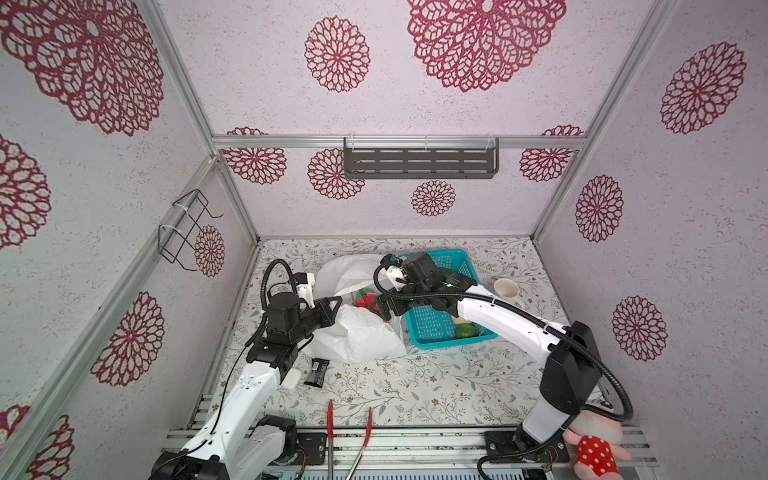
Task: Place the fruits into the plastic bag
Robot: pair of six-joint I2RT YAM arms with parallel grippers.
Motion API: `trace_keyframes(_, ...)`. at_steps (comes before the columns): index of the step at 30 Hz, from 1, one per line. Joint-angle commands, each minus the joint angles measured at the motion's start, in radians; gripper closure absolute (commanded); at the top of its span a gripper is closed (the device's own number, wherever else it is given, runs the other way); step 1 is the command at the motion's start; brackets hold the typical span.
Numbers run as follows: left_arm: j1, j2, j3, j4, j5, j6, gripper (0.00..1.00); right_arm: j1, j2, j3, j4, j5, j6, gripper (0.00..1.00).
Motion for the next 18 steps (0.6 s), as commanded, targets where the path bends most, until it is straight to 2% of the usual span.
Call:
trace_keyframes(1, -0.008, 0.011, 0.018, 0.020, -0.024, -0.004, 1.00, -0.021, -0.105, -0.064, -0.001, -0.027, -0.030, 0.01)
trace_keyframes(5, -0.011, 0.019, 0.021, 0.029, -0.044, -0.022, 1.00, -0.079, -0.250, -0.146, 0.040, 0.030, 0.003, 0.02)
trace_keyframes(10, -0.019, 0.028, 0.021, 0.037, -0.078, -0.036, 1.00, -0.223, -0.394, -0.255, 0.043, 0.261, 0.163, 0.05)
trace_keyframes(12, -0.020, 0.031, 0.018, 0.044, -0.083, -0.039, 1.00, -0.282, -0.405, -0.288, 0.029, 0.305, 0.223, 0.07)
trace_keyframes(18, -0.022, 0.041, 0.027, 0.049, -0.090, -0.042, 1.00, -0.386, -0.301, -0.312, -0.074, 0.300, 0.370, 0.15)
